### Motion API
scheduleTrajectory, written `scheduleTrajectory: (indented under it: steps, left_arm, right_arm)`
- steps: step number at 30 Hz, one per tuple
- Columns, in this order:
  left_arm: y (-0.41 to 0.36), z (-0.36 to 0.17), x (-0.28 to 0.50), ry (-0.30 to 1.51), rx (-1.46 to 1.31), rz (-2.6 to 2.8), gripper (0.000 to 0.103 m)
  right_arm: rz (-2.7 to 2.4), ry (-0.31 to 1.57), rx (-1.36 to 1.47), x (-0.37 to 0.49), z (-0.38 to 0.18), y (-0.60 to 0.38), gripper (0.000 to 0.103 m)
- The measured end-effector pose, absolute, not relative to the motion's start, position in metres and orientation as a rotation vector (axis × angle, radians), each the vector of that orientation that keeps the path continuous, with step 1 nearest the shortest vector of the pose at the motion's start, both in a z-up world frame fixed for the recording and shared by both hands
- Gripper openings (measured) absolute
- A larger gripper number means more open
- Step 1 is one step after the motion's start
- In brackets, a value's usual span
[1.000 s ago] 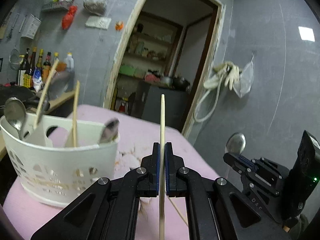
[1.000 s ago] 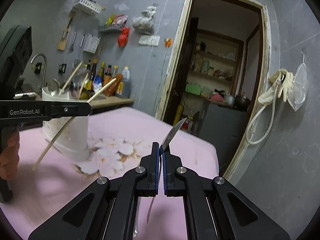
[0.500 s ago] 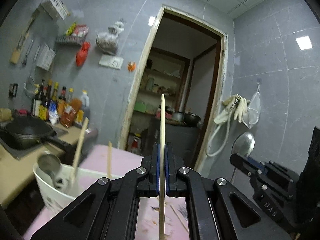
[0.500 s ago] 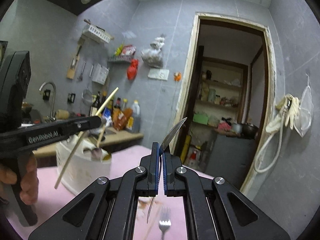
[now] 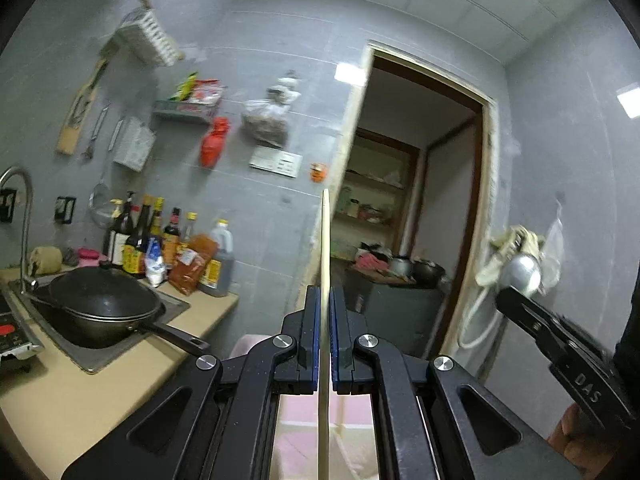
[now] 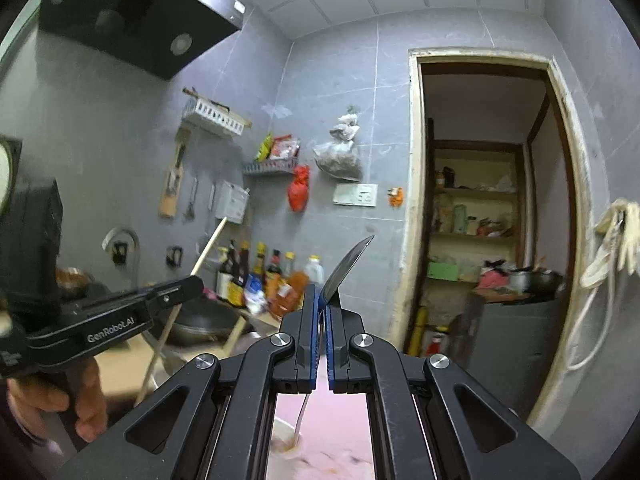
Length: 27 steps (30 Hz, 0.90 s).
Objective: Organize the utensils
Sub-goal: 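Carry the chopstick over the white holder while right tool carries the spoon there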
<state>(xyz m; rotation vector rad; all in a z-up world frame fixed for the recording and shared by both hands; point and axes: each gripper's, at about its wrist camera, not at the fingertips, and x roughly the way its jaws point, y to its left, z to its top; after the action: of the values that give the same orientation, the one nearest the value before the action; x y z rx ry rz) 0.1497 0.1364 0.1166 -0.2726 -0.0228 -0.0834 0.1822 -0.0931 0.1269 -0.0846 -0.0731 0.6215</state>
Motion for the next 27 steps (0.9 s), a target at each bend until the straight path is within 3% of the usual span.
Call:
scheduleTrajectory:
  steps: [10,27]
  left_arm:
    - [0.194,0.106,0.167,-0.052,-0.436,-0.032,0.002]
    - [0.168,0.068,0.172,-0.139,-0.361,0.117,0.003]
  right_arm:
    - [0.698,-0.033,0.014,0.205,0.126,-0.062,0.001]
    - [0.645,0.041,-0.107,0.224,0.074,-0.039,0.001]
